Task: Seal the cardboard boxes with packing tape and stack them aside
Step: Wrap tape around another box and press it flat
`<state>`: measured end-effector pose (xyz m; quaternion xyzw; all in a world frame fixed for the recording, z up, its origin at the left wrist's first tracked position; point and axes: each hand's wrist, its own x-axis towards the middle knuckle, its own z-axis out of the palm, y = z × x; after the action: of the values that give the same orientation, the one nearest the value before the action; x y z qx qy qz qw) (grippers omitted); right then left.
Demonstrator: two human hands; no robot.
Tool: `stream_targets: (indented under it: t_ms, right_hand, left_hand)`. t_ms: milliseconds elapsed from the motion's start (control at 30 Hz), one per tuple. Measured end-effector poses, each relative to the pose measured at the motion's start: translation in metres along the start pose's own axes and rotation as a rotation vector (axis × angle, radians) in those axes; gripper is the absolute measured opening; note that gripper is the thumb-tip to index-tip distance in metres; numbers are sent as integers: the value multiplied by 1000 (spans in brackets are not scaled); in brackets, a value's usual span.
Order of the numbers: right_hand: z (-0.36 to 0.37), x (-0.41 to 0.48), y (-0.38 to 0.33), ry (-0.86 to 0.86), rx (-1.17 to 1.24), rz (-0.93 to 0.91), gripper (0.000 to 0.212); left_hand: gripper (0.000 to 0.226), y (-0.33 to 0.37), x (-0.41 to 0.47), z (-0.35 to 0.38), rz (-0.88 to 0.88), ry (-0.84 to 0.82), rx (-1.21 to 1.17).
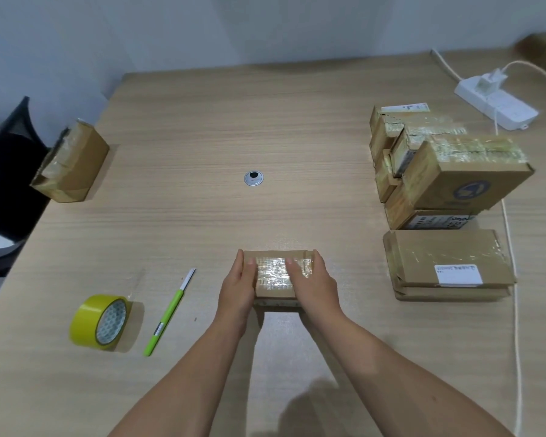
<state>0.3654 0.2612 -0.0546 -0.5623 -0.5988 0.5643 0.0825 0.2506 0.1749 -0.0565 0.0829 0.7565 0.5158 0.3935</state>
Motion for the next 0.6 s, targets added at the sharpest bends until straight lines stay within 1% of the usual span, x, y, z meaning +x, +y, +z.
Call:
stream_targets:
  t_ms: [67,100,133,267,367,433,600]
  right_hand:
    - [2,-4,2,6,11,-31,97]
    - [3,-5,4,17,9,-49,100]
    - [5,-5,6,32,3,-64,101]
    - [7,-6,8,52,-14,-99,92]
    - [6,-5,5,22,-5,-90,86]
    - [6,-6,5,33,8,-77,79]
    - [4,-4,7,-6,53,-37,69]
  left_hand:
    - [85,-4,-5,-3,23,-41,80]
    - [91,-5,-7,-4,47,-41,115]
    - [91,-5,-10,-3,74,-33,142]
    - [80,-5,-10,1,113,3,188]
    - [71,-3,-6,0,61,-9,99]
    - [68,-4,-4,-3,31,-20,39]
    - [61,-4,2,-10,-30,-91,-99]
